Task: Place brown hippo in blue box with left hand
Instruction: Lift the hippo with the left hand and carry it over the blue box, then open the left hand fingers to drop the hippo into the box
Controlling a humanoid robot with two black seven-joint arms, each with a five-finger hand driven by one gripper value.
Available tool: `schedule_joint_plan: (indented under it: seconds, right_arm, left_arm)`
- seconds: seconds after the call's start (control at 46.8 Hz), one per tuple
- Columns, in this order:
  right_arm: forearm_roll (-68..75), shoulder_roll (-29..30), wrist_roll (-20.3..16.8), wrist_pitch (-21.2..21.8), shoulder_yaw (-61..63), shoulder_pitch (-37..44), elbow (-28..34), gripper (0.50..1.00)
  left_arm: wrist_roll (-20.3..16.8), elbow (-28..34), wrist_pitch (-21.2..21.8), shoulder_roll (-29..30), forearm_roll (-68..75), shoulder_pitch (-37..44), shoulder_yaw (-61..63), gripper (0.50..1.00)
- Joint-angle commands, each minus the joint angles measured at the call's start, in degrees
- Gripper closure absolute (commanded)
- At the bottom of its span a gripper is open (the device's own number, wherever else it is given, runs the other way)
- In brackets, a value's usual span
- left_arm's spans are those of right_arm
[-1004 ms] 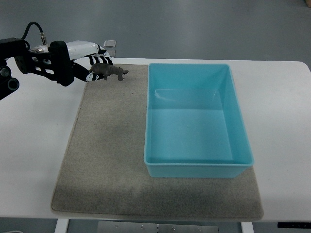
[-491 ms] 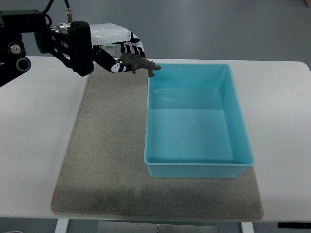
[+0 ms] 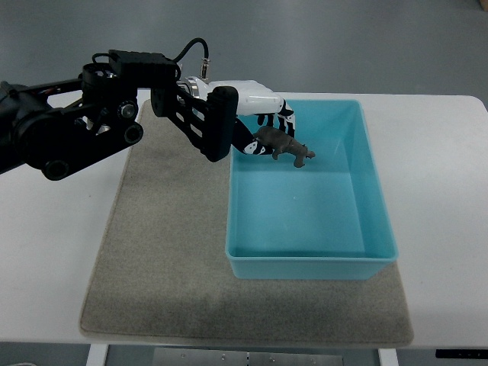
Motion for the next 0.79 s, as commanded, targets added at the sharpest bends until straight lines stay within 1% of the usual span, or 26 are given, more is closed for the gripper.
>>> schedule_joint_plan:
  seconds: [0.0,0.128,0.235,0.278,0.299,0.321,0.342,0.363,0.385,0.406,0.47,0.491,0.534,0.556,0.577,0.62,0.684,0.769]
  right_arm:
    - [0.0,0.0,0.0,0.0,0.0,0.0,0.0,0.564]
    - [0.0,0.0,0.0,0.0,0.0,0.0,0.0,0.564]
    - [0.0,0.0,0.0,0.0,0.0,0.0,0.0,0.564]
    - [0.0,0.0,0.0,0.0,0.0,0.0,0.0,0.564]
    - [0.0,0.0,0.0,0.0,0.0,0.0,0.0,0.564]
    - [0.0,0.0,0.0,0.0,0.0,0.0,0.0,0.564]
    - [0.0,0.0,0.0,0.0,0.0,0.0,0.0,0.564]
    - [0.0,0.0,0.0,0.0,0.0,0.0,0.0,0.564]
    - [0.0,0.0,0.0,0.0,0.0,0.0,0.0,0.564]
    - [0.0,0.0,0.0,0.0,0.0,0.0,0.0,0.564]
    - [0.0,0.0,0.0,0.0,0.0,0.0,0.0,0.564]
    - [0.0,0.0,0.0,0.0,0.0,0.0,0.0,0.564]
    - [0.0,0.0,0.0,0.0,0.0,0.0,0.0,0.564]
    - [0.0,0.0,0.0,0.0,0.0,0.0,0.0,0.564]
    - [0.0,0.0,0.0,0.0,0.0,0.0,0.0,0.564]
    - [0.0,0.0,0.0,0.0,0.0,0.0,0.0,0.564]
    - [0.0,0.0,0.0,0.0,0.0,0.0,0.0,0.564]
    - [0.0,0.0,0.0,0.0,0.0,0.0,0.0,0.564]
  left_arm:
    - [0.0,1.1,0.3,-1.8,0.1,0.5,0.0,1.0]
    - [0.0,2.2,1.2,-4.0,0.1,2.0,0.0,1.0]
    - [0.0,2.7,1.9,-4.5,0.1,2.9,0.2,1.0]
    - [0.0,2.7,2.0,-4.5,0.1,3.1,0.5,0.99]
    - [0.0,2.7,1.9,-4.5,0.1,3.1,0.6,0.977]
    - [0.0,2.7,2.0,-4.5,0.1,3.2,0.7,0.931]
    - [0.0,2.7,2.0,-4.5,0.1,3.2,0.7,0.847]
    - [0.0,2.7,2.0,-4.5,0.1,3.2,0.7,0.749]
    - [0.0,2.7,2.0,-4.5,0.0,3.3,0.7,0.693]
    - [0.0,2.6,2.1,-4.5,0.0,3.3,0.7,0.669]
    - [0.0,2.6,2.0,-4.5,-0.3,3.4,0.7,0.649]
    - [0.0,2.6,2.1,-4.5,-0.7,3.4,0.7,0.626]
    - [0.0,2.4,2.1,-4.5,-1.0,3.3,0.6,0.558]
    - [0.0,2.3,2.1,-4.5,-1.1,3.4,0.5,0.532]
    - [0.0,2.2,2.1,-4.5,-1.1,3.4,0.4,0.517]
    - [0.0,2.1,2.1,-4.2,-1.6,3.4,0.0,0.506]
    - [0.0,2.1,2.2,-3.8,-4.0,3.4,-0.2,0.506]
    - [-0.3,2.1,2.3,-2.5,-10.7,3.4,-0.9,0.504]
